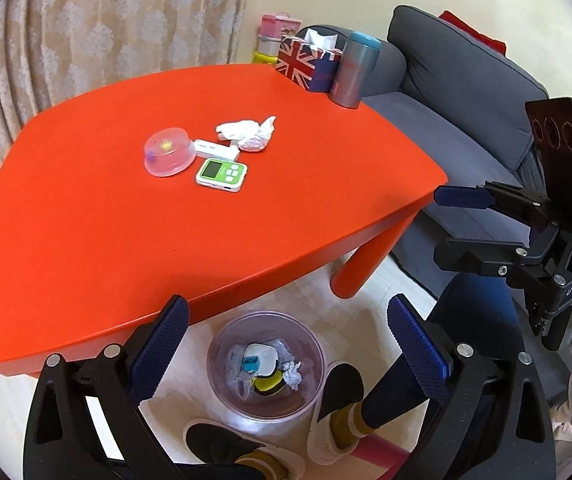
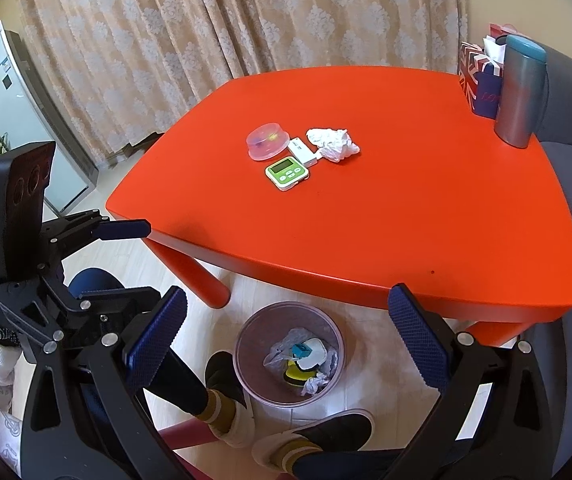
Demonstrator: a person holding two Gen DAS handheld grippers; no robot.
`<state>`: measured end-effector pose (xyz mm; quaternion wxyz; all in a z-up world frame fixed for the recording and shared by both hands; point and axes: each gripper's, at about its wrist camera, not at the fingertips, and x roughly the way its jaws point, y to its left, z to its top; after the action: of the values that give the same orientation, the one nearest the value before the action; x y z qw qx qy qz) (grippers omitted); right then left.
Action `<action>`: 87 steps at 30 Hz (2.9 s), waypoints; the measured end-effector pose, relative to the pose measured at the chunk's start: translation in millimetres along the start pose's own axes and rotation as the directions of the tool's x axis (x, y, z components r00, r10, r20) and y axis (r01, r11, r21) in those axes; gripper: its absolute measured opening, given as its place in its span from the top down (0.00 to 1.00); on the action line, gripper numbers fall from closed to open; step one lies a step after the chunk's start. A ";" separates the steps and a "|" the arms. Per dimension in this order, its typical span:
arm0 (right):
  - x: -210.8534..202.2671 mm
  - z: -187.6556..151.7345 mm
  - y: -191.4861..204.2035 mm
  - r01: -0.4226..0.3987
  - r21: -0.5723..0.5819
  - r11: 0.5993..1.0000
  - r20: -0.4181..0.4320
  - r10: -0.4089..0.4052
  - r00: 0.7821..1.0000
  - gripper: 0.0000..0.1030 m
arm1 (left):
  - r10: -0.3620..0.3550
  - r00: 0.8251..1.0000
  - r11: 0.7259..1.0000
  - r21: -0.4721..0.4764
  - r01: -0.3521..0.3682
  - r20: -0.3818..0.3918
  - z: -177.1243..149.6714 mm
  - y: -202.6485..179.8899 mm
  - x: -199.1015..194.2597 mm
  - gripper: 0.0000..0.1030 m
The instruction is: Collect trash
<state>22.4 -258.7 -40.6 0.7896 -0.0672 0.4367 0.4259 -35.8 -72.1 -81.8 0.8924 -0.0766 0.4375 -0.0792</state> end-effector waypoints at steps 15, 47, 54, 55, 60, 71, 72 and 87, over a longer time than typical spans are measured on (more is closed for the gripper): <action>2.0 10.5 4.9 -0.011 -0.006 1.000 -0.001 0.011 1.000 0.04 | 0.027 0.999 0.999 -0.026 -0.026 0.032 5.9 13.3 -15.6 0.07; 71.1 122.8 -22.1 0.065 -0.095 0.993 -0.065 -0.071 0.995 0.04 | 0.096 0.993 0.993 -0.082 -0.091 0.065 81.3 82.9 -5.4 0.07; 107.6 135.7 -27.8 0.058 -0.122 0.991 -0.121 -0.073 0.990 0.04 | 0.094 0.994 0.992 -0.084 -0.090 0.055 85.5 92.2 0.0 0.07; 113.2 136.7 -28.6 0.057 -0.125 0.991 -0.130 -0.074 0.989 0.04 | 0.096 0.994 0.992 -0.084 -0.091 0.052 85.7 93.4 1.5 0.07; 133.6 138.4 -32.9 0.046 -0.131 0.990 -0.168 -0.067 0.983 0.21 | 0.093 0.995 0.992 -0.084 -0.090 0.043 86.4 97.4 7.3 0.07; 150.7 136.1 -41.5 0.037 -0.118 0.992 -0.190 -0.059 0.980 0.82 | 0.085 0.996 0.993 -0.085 -0.083 0.029 88.0 100.6 20.0 0.07; 150.4 135.4 -42.1 0.041 -0.118 0.992 -0.188 -0.063 0.980 0.85 | 0.084 0.996 0.993 -0.085 -0.081 0.029 88.1 100.9 20.6 0.07; 124.1 148.0 -43.3 0.039 -0.090 0.995 -0.129 -0.051 0.990 0.96 | 0.081 0.996 0.995 -0.059 -0.080 0.024 104.3 98.6 37.7 0.07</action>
<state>179.4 -139.0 -54.6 0.7650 -0.1395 0.4668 0.4213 77.0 23.2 -67.9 0.8980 -0.0859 0.4305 -0.0293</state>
